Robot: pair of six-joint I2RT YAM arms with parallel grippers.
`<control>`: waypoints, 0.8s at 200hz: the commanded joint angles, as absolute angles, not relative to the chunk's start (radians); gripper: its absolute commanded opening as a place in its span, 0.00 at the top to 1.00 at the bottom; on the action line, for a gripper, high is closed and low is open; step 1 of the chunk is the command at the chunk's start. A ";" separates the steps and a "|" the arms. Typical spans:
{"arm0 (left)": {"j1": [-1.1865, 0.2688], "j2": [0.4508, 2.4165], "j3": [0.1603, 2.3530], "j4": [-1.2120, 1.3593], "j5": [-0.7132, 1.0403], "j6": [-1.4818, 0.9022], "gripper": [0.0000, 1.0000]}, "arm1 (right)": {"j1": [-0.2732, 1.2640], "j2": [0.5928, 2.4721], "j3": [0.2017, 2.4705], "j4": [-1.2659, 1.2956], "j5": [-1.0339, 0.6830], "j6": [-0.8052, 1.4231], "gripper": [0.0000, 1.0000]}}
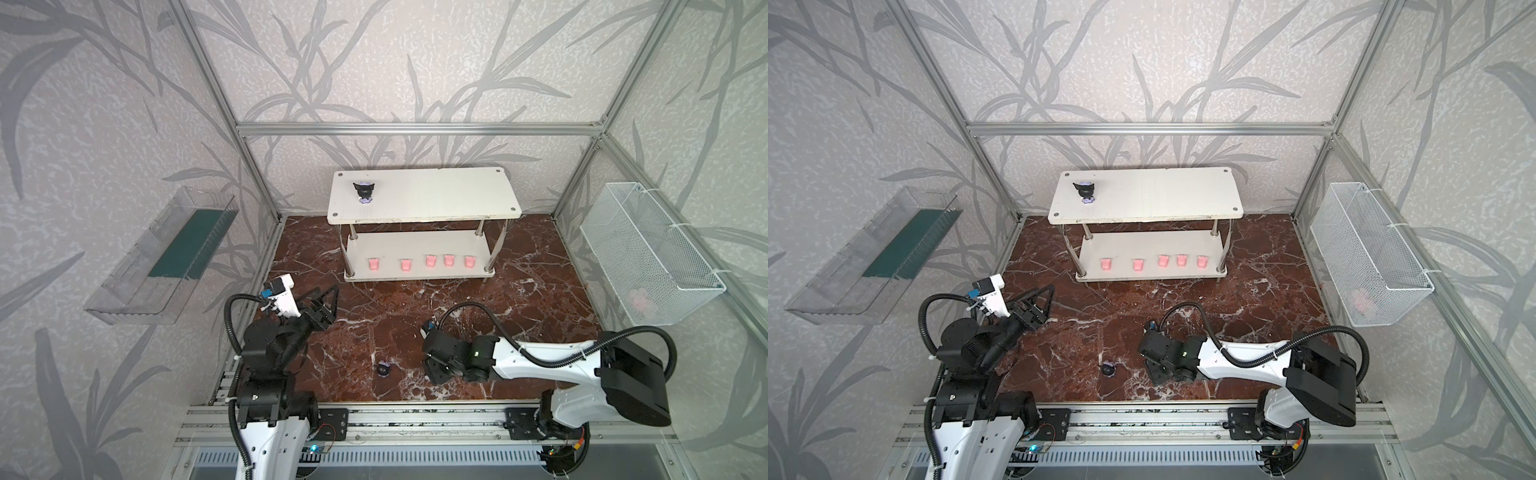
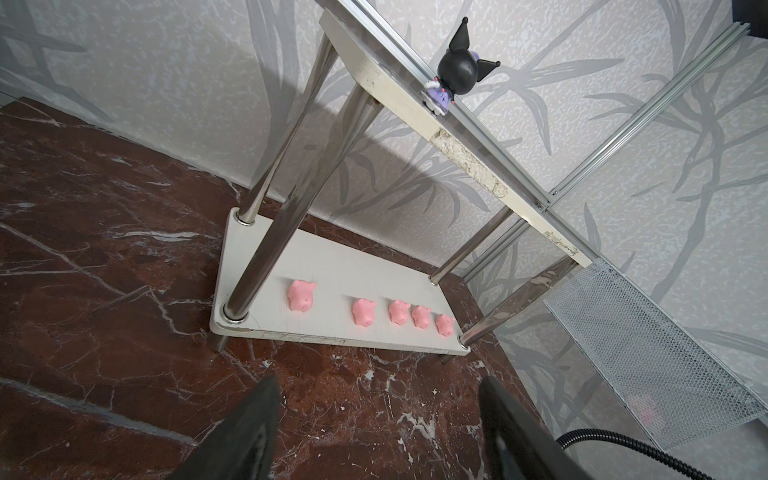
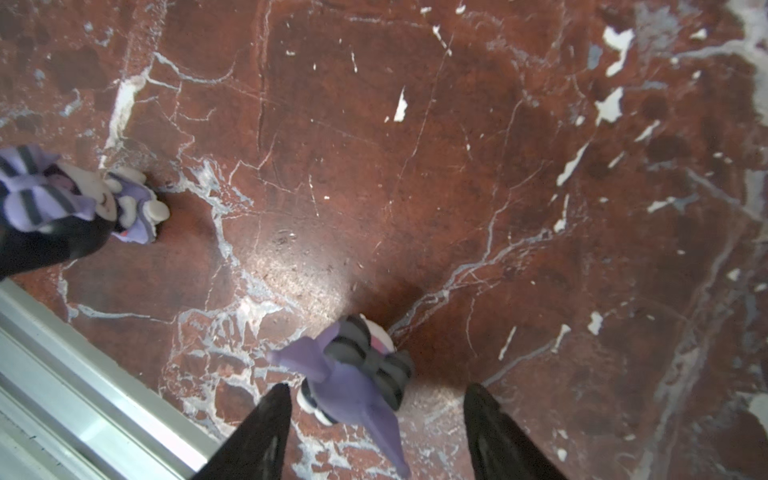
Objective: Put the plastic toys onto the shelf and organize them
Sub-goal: 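Close the right gripper on the purple figure on the floor, then lift the purple figure with the right gripper up over the shelf's top board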
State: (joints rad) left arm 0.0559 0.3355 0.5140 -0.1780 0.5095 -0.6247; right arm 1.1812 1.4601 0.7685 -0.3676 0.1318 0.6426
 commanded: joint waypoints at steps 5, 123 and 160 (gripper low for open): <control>0.054 0.339 0.514 -0.148 0.522 -0.629 0.27 | 1.187 1.486 0.801 -0.370 0.148 0.645 0.38; 0.053 0.365 0.514 -0.133 0.523 -0.623 0.28 | 1.170 1.553 0.816 -0.382 0.138 0.653 0.68; 0.053 0.373 0.515 -0.129 0.529 -0.624 0.29 | 1.157 1.515 0.815 -0.417 0.139 0.646 0.73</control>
